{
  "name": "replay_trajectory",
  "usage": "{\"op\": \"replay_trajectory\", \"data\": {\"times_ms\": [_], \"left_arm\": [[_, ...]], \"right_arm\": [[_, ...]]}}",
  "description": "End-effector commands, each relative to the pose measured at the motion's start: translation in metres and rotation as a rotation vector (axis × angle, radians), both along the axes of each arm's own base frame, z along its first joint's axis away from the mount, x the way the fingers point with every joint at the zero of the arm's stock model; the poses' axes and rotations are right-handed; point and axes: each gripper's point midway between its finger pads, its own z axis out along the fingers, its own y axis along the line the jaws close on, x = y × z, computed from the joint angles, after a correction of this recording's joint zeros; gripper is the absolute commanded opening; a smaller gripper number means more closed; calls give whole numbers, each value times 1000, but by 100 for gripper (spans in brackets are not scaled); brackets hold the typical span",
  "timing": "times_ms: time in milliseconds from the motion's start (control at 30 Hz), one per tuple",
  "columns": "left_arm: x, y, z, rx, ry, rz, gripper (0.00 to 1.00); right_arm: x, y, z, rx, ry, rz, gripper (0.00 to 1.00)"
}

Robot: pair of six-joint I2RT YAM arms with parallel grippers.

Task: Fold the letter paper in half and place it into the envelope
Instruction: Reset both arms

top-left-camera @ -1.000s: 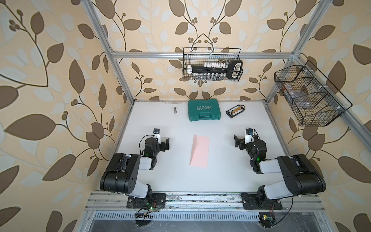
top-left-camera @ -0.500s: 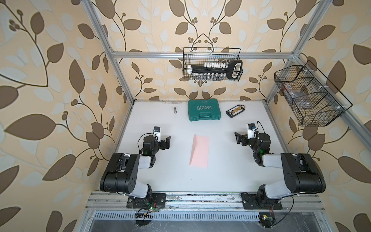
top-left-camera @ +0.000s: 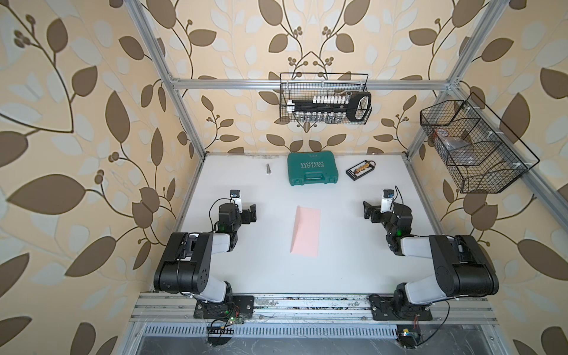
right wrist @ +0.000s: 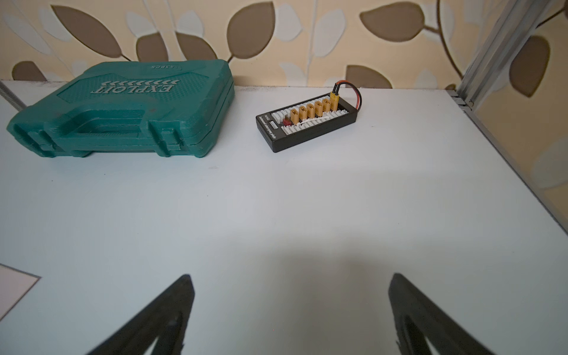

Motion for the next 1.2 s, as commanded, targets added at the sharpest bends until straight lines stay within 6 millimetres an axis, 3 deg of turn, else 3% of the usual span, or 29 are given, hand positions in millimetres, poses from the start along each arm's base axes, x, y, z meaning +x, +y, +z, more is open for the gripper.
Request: {"op": "replay_trajectory", "data": {"times_ms": [0,1167], "left_arm": [[4,5,4,-3,-8,31,99],[4,6,4,-1,-6,34,99]], "right_arm": [[1,0,0,4,4,-4,98],[6,4,-3,-8,37,14,98]]}}
